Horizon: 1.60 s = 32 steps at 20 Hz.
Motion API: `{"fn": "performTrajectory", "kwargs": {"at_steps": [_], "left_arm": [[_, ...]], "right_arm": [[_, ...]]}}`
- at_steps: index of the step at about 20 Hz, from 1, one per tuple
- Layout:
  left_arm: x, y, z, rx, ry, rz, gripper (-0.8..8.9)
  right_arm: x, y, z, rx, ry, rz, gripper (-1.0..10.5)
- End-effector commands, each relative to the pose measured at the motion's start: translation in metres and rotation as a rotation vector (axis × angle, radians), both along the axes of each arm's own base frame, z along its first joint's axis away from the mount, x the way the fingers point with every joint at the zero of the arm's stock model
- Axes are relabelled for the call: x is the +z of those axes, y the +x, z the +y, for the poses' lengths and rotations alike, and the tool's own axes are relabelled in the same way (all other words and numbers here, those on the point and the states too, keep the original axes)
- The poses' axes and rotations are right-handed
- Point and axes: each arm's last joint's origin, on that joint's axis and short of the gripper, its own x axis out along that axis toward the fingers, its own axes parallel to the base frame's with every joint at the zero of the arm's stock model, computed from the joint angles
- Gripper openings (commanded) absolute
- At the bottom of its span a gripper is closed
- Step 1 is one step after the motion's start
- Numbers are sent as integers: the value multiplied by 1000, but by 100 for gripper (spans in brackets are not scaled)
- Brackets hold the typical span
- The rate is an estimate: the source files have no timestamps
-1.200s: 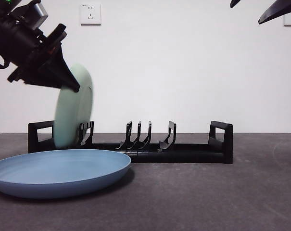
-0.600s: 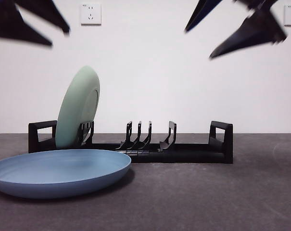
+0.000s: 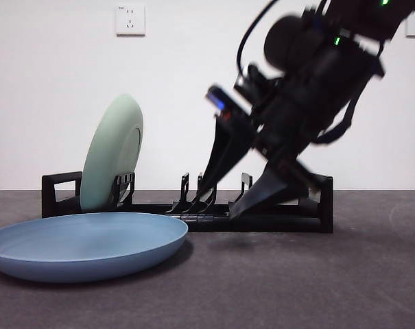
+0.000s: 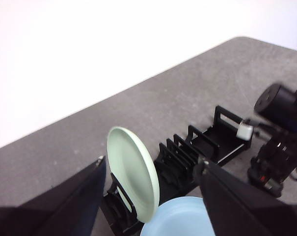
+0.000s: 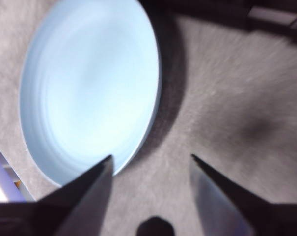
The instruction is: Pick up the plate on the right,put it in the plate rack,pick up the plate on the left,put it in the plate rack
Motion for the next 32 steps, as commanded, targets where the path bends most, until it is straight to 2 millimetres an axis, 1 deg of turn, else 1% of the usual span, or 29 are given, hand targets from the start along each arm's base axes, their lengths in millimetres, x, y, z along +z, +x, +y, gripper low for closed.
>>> {"fn": "performTrajectory", "kwargs": {"at_steps": [1,4,10,13,15,17,18,19,22,24,26,28,32], "left_arm": [[0,-1,-1,-14,20,7,313],[-4,-3,-2,-24,38,48,314],[-6,-4,-4,-53,43,67,313],[-9,-7,-6,-76,57,97,313],[-10,-8,-7,-89,62,106,313],[-10,-8,-8,-100,62,105,313],[-10,-8,-9,-103,64,106,313],[-10,-7,-9,-105,65,109,313],[-12,-4,-11,-108,71,120,313],[-13,-1,-15,-120,79,136,313],[-17,4,-21,-144,96,165,313],[-21,10,-30,-180,120,199,313],[-32,20,-56,-277,180,265,313]], "right_arm": [[-11,4,6,-5,21,24,218],[-18,8,13,0,15,32,218],[-22,18,27,8,16,36,217],[-28,20,31,13,10,49,210],[-34,19,33,12,1,66,137],[-41,19,34,6,-9,91,119],[-43,19,34,5,-12,98,72],[-43,18,36,4,-19,94,-8],[-43,15,40,-3,-49,77,-16],[-39,12,39,-15,-55,96,-16],[-28,9,36,-20,-60,95,-16],[-8,4,30,-47,-84,60,-16],[42,-10,12,-106,-127,-74,-16]]}}
